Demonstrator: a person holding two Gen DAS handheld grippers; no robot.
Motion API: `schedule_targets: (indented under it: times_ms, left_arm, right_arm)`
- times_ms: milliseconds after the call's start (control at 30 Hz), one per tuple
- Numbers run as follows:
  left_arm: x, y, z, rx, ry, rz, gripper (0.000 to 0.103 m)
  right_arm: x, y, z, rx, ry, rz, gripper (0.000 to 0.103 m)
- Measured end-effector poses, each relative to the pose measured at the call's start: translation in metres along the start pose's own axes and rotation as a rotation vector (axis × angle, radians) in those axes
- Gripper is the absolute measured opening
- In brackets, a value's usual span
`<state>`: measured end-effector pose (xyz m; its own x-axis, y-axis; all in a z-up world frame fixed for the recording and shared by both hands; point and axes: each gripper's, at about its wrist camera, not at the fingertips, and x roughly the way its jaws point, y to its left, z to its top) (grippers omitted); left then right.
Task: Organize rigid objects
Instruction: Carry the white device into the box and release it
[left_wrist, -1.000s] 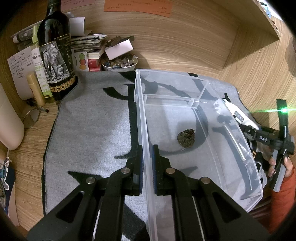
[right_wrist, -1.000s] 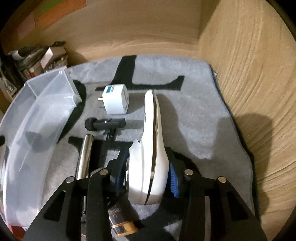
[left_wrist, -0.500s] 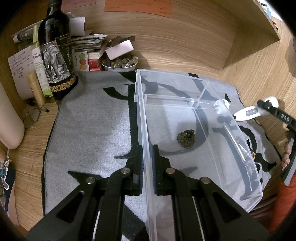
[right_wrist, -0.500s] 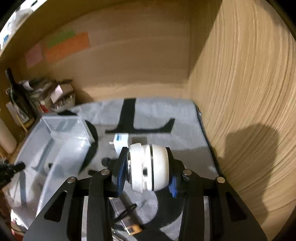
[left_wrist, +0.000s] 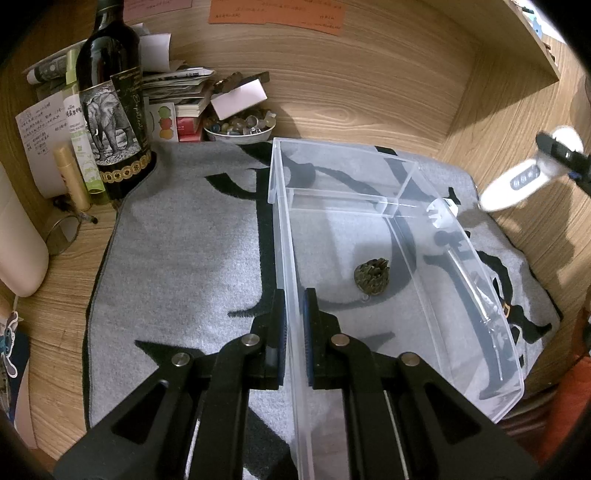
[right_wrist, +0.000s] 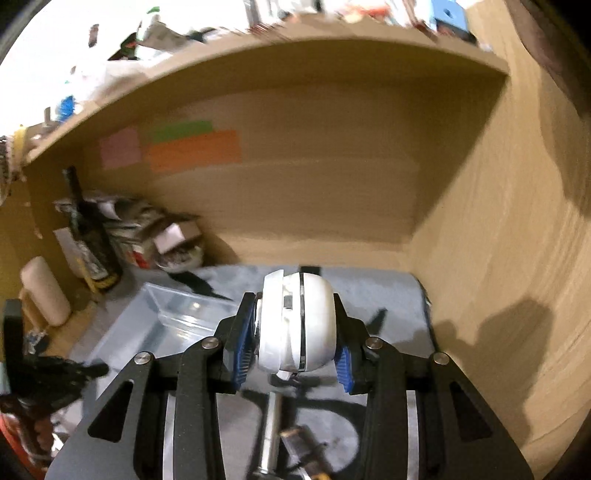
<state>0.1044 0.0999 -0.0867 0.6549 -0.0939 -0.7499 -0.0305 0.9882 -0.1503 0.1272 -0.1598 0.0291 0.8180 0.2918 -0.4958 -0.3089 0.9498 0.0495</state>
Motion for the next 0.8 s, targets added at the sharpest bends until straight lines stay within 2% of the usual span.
schedule_targets:
  times_ms: [200,333,633,800]
  left_arm:
    - [0.0,0.0,0.0,-0.001,0.0,0.0,0.008]
    - [0.0,0.0,0.0,-0.002,0.0,-0.001,0.008]
    - [0.0,0.001,0.001,-0.005,0.002,-0.005,0.008]
    - [0.0,0.0,0.002,-0.003,0.002,-0.006,0.008]
  right_arm:
    - [-0.002,0.032,0.011,-0.047,-0.038,0.095,0.034]
    - [0.007,0.055,0.01,-0.094,-0.028,0.137,0.034]
    - [0.052,0.09,-0.012,-0.185,0.094,0.134,0.034]
    - [0.056,0.095,-0.029,-0.208,0.154,0.14,0.034]
